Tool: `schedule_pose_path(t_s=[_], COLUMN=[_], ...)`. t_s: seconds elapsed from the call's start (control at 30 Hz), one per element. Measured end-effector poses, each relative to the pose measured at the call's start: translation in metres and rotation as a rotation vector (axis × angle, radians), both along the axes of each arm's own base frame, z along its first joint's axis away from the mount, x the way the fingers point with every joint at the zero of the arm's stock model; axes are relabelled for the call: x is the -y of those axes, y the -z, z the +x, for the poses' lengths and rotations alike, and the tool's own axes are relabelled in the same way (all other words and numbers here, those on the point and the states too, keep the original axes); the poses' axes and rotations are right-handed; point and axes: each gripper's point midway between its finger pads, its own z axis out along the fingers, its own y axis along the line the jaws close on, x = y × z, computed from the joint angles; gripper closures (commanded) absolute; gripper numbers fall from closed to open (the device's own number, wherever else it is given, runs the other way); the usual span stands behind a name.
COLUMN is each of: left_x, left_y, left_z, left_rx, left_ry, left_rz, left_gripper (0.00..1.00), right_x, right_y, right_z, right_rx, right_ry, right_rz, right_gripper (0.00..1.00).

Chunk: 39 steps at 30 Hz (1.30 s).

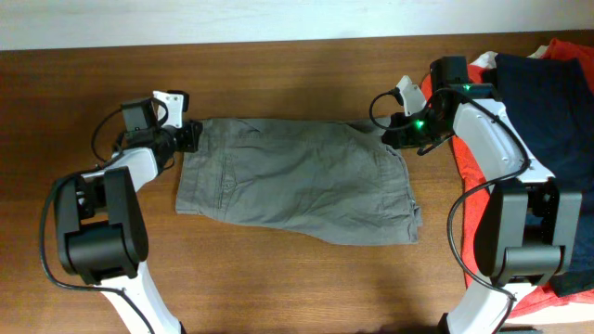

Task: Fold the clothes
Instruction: 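Grasp the left waist corner with the left gripper, right gripper holding right corner, then lift both waist corners and pull the shorts toward the robot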

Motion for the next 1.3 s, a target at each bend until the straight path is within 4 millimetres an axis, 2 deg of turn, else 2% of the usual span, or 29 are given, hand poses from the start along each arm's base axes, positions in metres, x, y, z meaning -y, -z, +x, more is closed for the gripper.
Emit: schedule_pose_path(t_s=[0.1, 0.27, 0.33, 0.37, 0.43, 0.57, 0.8, 1.03, 1.3], left_x=[0.009, 0.013, 0.007, 0.001, -0.009, -0.018, -0.006, -0.004, 0.003], left_y=[-0.020, -0.030, -0.024, -0.017, -0.009, -0.005, -0.008, -0.003, -0.014], left_z=[0.011, 0.011, 0.006, 0.002, -0.002, -0.002, -0.004, -0.011, -0.002], left_rx=[0.048, 0.041, -0.006, -0.039, -0.076, -0.085, -0.081, -0.122, -0.063], left_ry=[0.044, 0.048, 0.016, -0.016, -0.062, -0.093, -0.044, -0.042, -0.005], left_rz=[-0.048, -0.079, -0.056, -0.030, 0.017, 0.057, 0.003, -0.004, -0.038], left_gripper=[0.73, 0.71, 0.53, 0.47, 0.47, 0.47, 0.48, 0.48, 0.48], right_x=[0.001, 0.001, 0.001, 0.001, 0.001, 0.001, 0.001, 0.001, 0.001], right_y=[0.000, 0.001, 0.001, 0.001, 0.000, 0.000, 0.000, 0.000, 0.000], right_z=[0.000, 0.000, 0.000, 0.000, 0.001, 0.001, 0.001, 0.001, 0.001], right_rx=[0.001, 0.000, 0.001, 0.001, 0.003, 0.003, 0.004, 0.004, 0.005], right_ry=[0.001, 0.002, 0.002, 0.002, 0.001, 0.002, 0.001, 0.002, 0.002], right_rz=[-0.007, -0.007, -0.007, -0.007, -0.008, -0.007, -0.008, -0.007, -0.008], right_gripper=[0.96, 0.96, 0.96, 0.96, 0.95, 0.96, 0.95, 0.95, 0.95])
